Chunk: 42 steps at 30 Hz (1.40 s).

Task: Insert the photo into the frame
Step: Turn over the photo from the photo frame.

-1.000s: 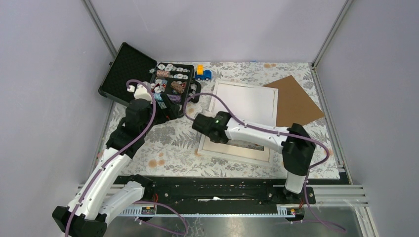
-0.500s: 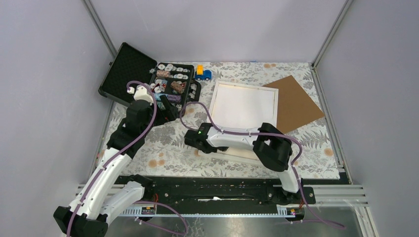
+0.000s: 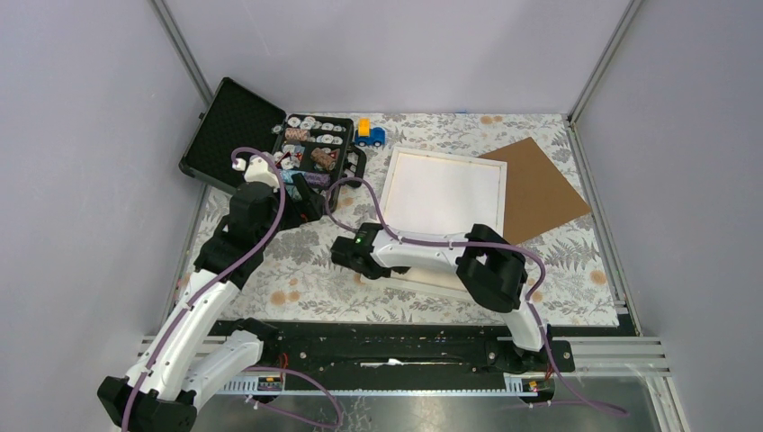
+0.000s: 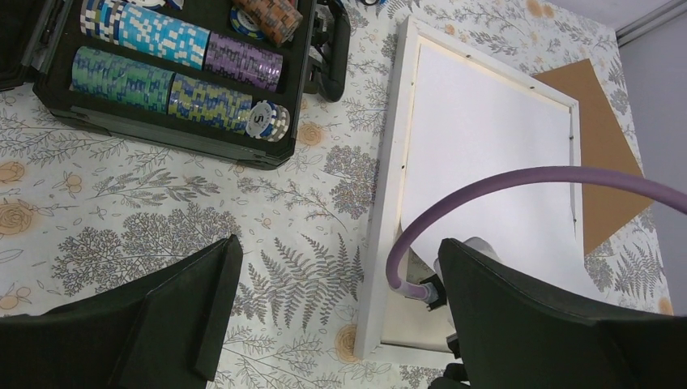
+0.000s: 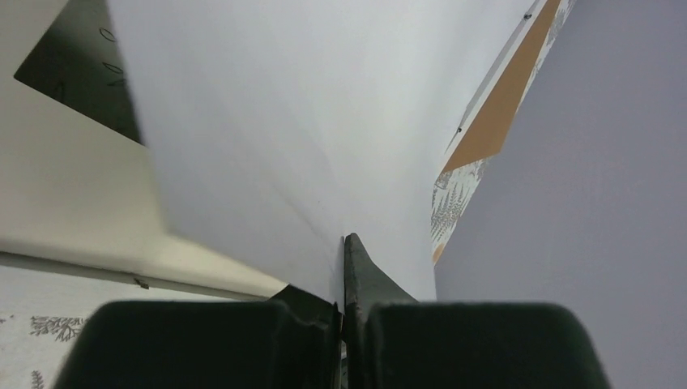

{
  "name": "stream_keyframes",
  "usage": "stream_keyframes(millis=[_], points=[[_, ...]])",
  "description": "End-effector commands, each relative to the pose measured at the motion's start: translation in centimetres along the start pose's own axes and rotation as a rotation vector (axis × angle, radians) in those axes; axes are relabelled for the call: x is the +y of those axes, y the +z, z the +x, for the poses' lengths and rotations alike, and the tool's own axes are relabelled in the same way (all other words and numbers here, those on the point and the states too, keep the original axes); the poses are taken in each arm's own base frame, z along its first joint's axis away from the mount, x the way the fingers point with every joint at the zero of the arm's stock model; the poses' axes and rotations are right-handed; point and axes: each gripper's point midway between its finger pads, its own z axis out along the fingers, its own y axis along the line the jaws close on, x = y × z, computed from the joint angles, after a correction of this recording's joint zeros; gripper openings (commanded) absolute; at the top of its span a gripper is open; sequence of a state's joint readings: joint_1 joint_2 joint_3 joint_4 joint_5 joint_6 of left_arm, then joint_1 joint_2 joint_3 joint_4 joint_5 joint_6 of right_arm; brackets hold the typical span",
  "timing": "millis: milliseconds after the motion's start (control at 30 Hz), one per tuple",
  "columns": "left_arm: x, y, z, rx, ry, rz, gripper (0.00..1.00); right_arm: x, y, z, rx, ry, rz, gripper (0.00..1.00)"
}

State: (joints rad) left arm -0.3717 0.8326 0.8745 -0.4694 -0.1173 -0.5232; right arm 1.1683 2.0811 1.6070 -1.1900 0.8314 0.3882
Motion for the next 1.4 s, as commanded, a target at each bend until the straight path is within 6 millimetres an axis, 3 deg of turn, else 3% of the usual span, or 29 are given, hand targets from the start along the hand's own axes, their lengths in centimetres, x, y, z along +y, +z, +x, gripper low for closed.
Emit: stream_keyframes(millis=[0,500,567,667,733,867,1033,1167,1367], points=[[-0.7,-0.3,-1.0,-0.042,-0.001,0.041,0.99,-0.4,0.5,-0.6,-0.048,-0.005,0.064,0.0],[-1.1,-0.9,-1.4,-0.046,-0.004,0.06,0.99,-0.4,3.0,-1.6,-0.088,-0.029,0.051,0.01],[-1.1,-0.9,-1.3,-0.044,-0.002,0.058,0.99,-0.3,3.1,-1.5,-0.086,-0.036,0.048,0.15],[-1.2,-0.9,-1.4,-0.044,0.001,0.062,0.99,0.0,3.2,-1.3,-0.081,-0.06,0.035,0.49],[-1.2,-0.9,-1.4,-0.042,0.004,0.063,0.99,0.3,3.0,-1.1,-0.073,-0.069,0.003,0.66],[-1.3,-1.1,-1.6,-0.047,0.007,0.067,0.99,0.8,1.5,-0.8,-0.058,-0.049,-0.121,0.87],[-1.2,-1.2,-1.5,-0.046,0.011,0.064,0.99,-0.1,-0.6,-0.5,-0.043,-0.049,-0.195,0.99],[-1.3,-1.1,-1.1,-0.033,0.013,0.072,0.99,-0.5,-1.5,0.3,-0.045,-0.07,-0.243,1.0],[-1.6,0.0,-0.2,0.017,0.031,0.089,0.99,1.1,-4.0,0.6,-0.076,-0.025,-0.449,1.0]])
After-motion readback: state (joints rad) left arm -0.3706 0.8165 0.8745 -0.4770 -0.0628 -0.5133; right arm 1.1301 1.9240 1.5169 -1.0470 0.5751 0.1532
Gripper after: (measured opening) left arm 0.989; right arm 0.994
